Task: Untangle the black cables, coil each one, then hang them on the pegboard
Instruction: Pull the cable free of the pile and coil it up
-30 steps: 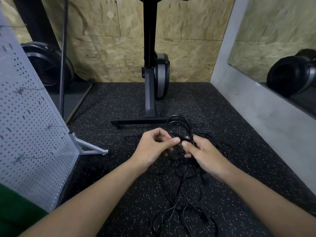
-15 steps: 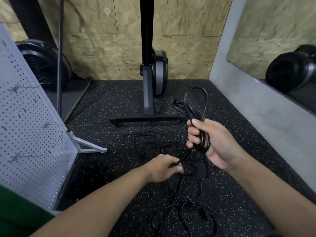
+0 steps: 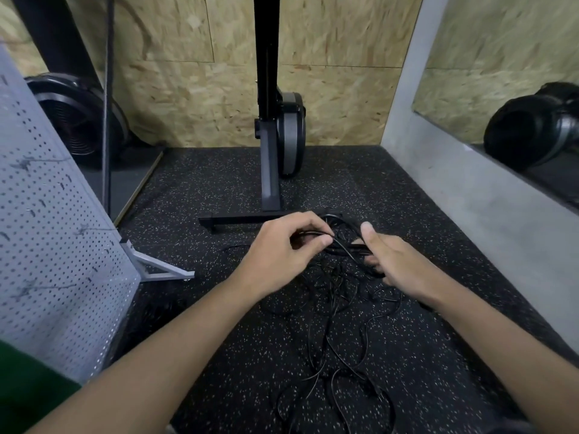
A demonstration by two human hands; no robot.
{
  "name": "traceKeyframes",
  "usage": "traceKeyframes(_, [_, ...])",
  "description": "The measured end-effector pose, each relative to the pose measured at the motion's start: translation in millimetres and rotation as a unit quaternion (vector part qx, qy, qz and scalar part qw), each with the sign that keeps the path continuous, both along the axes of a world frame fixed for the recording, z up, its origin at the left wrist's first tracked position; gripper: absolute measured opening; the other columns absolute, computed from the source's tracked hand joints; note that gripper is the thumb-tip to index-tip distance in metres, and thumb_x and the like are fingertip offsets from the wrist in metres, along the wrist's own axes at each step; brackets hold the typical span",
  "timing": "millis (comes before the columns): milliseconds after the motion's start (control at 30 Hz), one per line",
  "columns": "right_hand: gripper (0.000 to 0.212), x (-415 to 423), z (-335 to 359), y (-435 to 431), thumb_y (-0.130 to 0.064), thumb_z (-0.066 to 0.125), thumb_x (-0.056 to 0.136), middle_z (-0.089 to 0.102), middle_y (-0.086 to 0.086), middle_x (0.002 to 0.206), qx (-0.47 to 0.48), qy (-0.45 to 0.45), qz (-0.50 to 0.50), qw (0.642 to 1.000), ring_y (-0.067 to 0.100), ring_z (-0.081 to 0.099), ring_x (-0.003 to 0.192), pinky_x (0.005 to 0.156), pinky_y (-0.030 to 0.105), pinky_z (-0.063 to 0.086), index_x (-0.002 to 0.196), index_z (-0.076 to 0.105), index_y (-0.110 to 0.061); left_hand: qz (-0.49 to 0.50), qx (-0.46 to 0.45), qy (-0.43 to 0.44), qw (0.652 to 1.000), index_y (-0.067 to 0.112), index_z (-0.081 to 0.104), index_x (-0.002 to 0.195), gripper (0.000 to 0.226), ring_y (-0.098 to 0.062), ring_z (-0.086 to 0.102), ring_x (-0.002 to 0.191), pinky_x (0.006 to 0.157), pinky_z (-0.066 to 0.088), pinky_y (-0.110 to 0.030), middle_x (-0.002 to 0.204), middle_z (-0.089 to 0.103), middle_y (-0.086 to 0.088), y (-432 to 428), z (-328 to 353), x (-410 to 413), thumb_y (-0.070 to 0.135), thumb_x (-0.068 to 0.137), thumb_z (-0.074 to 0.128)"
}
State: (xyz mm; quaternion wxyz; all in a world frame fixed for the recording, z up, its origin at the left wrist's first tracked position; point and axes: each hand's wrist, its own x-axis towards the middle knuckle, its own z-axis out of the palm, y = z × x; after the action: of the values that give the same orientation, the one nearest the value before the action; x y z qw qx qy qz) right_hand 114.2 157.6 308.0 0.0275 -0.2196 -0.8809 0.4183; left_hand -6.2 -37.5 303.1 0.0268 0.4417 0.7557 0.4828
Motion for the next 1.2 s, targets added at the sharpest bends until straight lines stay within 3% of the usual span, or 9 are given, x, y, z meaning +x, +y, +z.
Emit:
traceKeyframes(67, [0.098,3.1,3.7,-8.9,-0.101,0.016,0.074,0.058,-0.025,0.092,-0.019,-0.021,0.051,0.998,-0.002,0.055,0.083,0.087,0.03,0.043,0.139,0.058,-0.041,0.006,0.007,-0.008,1.0,0.029,0.078,0.1,0.007,-0.007,0.066,0.093,0.082,0.048,-0.017,0.096,0.069,0.013,1.2,-2.6,-0.1,0.026,0.094,0.078])
traceKeyframes(200, [0.067,3.5,3.9,-15.3,-0.079,0.032,0.093,0.056,-0.041,0.081,0.006,-0.065,0.162,0.985,-0.01,0.056,0.075,0.073,0.015,0.039,0.144,0.047,-0.038,0.036,0.01,0.008,0.999,0.029,0.08,0.1,0.013,-0.001,0.058,0.103,0.088,0.042,-0.01,0.107,0.055,0.013,1.6,-6.9,-0.2,0.029,0.088,0.084])
traceKeyframes(300, [0.072,5.3,-2.0,-15.7,-0.077,0.033,0.098,0.058,-0.028,0.117,0.022,-0.104,0.163,0.981,0.001,0.067,0.089,0.089,0.026,0.052,0.152,0.042,-0.031,0.059,0.008,0.022,0.998,0.026,0.07,0.099,0.026,0.004,0.055,0.095,0.08,0.042,-0.009,0.103,0.055,0.015,4.4,-7.8,2.6,0.031,0.082,0.089])
traceKeyframes(433, [0.033,1.9,-7.4,-15.0,-0.041,0.045,0.109,0.058,-0.005,0.083,-0.025,-0.058,0.175,0.983,0.009,0.061,0.072,0.08,0.034,0.06,0.095,0.058,-0.014,0.09,-0.044,0.036,0.994,0.029,0.065,0.102,0.038,0.011,0.05,0.086,0.075,0.039,-0.011,0.103,0.05,0.017,5.3,-14.8,0.3,0.047,0.078,0.088])
traceKeyframes(667, [0.023,2.1,-8.3,-8.7,-0.023,0.051,0.109,0.059,-0.014,0.071,-0.065,-0.088,0.203,0.973,0.006,0.056,0.067,0.063,0.02,0.049,0.089,0.058,-0.013,0.105,-0.134,0.046,0.984,0.032,0.07,0.099,0.047,-0.004,0.056,0.092,0.079,0.052,-0.03,0.103,0.056,0.017,3.2,-19.6,-3.3,0.07,0.073,0.08])
traceKeyframes(767, [0.02,2.2,-5.8,0.4,-0.02,0.05,0.109,0.056,-0.007,0.076,-0.066,-0.052,0.202,0.976,0.006,0.056,0.067,0.065,0.023,0.053,0.096,0.059,-0.007,0.037,-0.112,-0.093,0.989,0.037,0.074,0.106,0.043,-0.001,0.064,0.105,0.099,0.051,-0.034,0.107,0.072,0.018,-2.8,-25.6,-14.7,0.074,0.092,0.058])
traceKeyframes(867, [0.023,4.0,-1.6,11.5,-0.023,0.049,0.108,0.053,-0.006,0.075,-0.091,0.026,0.175,0.98,0.008,0.055,0.068,0.067,0.026,0.053,0.096,0.059,-0.006,-0.009,-0.088,-0.294,0.952,0.031,0.076,0.111,0.038,0.004,0.066,0.112,0.115,0.041,-0.035,0.111,0.076,0.02,-12.5,-32.0,-26.0,0.045,0.111,0.041])
traceKeyframes(1067, [0.023,2.0,-12.3,10.5,-0.021,0.049,0.109,0.054,-0.009,0.073,-0.071,0.104,0.141,0.982,0.009,0.054,0.07,0.07,0.029,0.053,0.095,0.062,-0.007,0.01,-0.167,-0.15,0.974,0.031,0.079,0.097,0.015,-0.016,0.073,0.097,0.096,0.056,-0.049,0.097,0.078,0.009,-7.4,-52.6,-26.3,0.034,0.103,0.065])
traceKeyframes(1200, [0.022,-0.9,-12.8,8.8,-0.018,0.054,0.107,0.065,-0.002,0.079,-0.028,0.166,0.038,0.985,0.006,0.062,0.073,0.067,0.014,0.047,0.089,0.065,-0.012,-0.006,-0.009,-0.27,0.963,0.01,0.076,0.108,0.013,-0.026,0.079,0.089,0.087,0.063,-0.038,0.095,0.081,-0.007,3.4,-30.6,-10.4,0.014,0.103,0.065])
